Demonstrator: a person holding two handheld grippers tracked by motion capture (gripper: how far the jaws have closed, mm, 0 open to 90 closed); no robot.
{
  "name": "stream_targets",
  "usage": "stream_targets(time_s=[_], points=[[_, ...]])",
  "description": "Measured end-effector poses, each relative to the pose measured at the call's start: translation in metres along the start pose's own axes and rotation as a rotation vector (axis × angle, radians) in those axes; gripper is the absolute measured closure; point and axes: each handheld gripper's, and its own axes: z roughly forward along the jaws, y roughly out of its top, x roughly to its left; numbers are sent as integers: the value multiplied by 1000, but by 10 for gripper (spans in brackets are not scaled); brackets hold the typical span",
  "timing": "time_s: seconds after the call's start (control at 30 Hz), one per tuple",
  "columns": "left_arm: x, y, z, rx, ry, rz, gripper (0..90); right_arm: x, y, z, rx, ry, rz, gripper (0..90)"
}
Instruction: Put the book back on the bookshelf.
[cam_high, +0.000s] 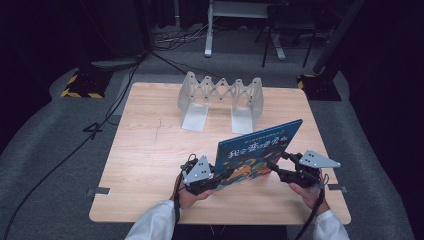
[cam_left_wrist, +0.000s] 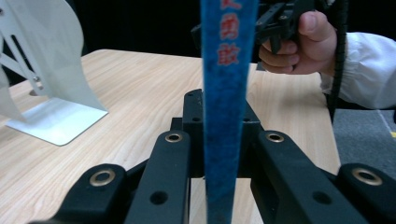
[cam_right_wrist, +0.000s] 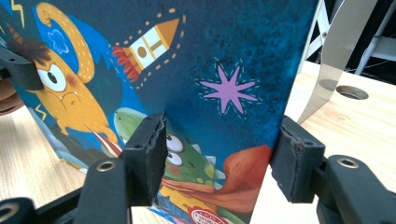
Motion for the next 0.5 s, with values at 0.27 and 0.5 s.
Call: stream_targets(time_s=[0.27, 0.5], points=[[4, 1, 5, -30, 2, -15, 798, -4, -1, 0, -10, 0, 31, 427], [5, 1, 8, -23, -5, -12, 795, -2, -1, 1, -11, -12, 23, 432]])
